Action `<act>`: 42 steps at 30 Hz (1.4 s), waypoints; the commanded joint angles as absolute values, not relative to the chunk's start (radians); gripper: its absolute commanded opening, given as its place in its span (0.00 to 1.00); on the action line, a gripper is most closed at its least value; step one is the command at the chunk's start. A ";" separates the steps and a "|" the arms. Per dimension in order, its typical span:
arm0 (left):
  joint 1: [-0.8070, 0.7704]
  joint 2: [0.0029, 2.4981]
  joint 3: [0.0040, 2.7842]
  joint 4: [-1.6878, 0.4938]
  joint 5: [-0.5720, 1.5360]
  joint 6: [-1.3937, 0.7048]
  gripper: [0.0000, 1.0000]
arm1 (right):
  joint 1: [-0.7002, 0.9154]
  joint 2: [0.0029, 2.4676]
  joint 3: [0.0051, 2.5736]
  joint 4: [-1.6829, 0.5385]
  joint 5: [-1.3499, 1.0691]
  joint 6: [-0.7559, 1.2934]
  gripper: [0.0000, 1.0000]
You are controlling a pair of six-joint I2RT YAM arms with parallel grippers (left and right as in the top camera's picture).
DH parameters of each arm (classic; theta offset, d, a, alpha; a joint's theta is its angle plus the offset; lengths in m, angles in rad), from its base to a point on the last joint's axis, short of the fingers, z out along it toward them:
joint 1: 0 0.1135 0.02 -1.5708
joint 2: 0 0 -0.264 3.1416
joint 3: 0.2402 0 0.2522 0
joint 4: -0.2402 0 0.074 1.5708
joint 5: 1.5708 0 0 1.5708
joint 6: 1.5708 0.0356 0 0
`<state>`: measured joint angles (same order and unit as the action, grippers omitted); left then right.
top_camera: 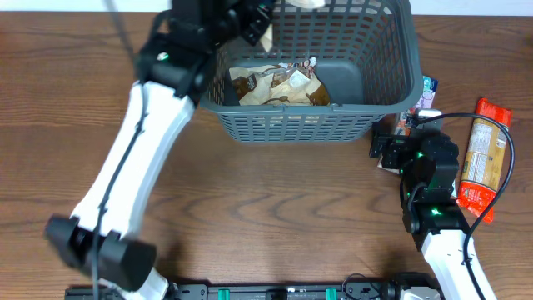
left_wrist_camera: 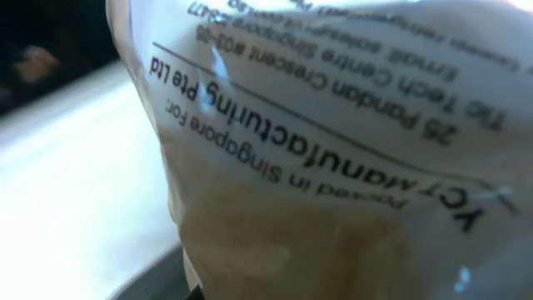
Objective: Pack container
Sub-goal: 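Lift the lower bag with the left gripper and drop it into the basket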
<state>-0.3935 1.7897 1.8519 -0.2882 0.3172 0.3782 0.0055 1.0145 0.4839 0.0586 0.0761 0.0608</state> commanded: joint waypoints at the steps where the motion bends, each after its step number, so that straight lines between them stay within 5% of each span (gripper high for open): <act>1: -0.426 1.864 1.856 -0.290 0.368 0.381 0.06 | 0.000 1.014 0.501 0.064 0.083 0.074 0.99; 22: -0.369 2.065 1.856 -0.640 0.215 0.505 0.07 | 0.000 1.012 0.501 0.065 0.083 0.073 0.99; 27: -0.352 2.065 1.856 -0.687 0.215 0.505 0.57 | 0.000 1.012 0.501 0.065 0.083 0.073 0.99; 38: -0.408 1.928 1.858 -0.691 0.215 0.538 0.76 | -0.020 0.969 0.556 0.039 0.143 0.036 0.99; 41: -0.411 1.823 1.858 -0.696 0.214 0.538 0.99 | -0.047 0.964 0.643 -0.091 0.142 0.036 0.99; 42: -0.408 1.785 1.858 -0.700 0.195 0.524 0.99 | -0.056 0.964 0.680 -0.155 0.143 0.036 0.99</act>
<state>-0.4164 1.9320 1.8500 -0.6941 0.2180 0.5278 -0.0288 0.9833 0.5804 -0.0898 0.1207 0.0471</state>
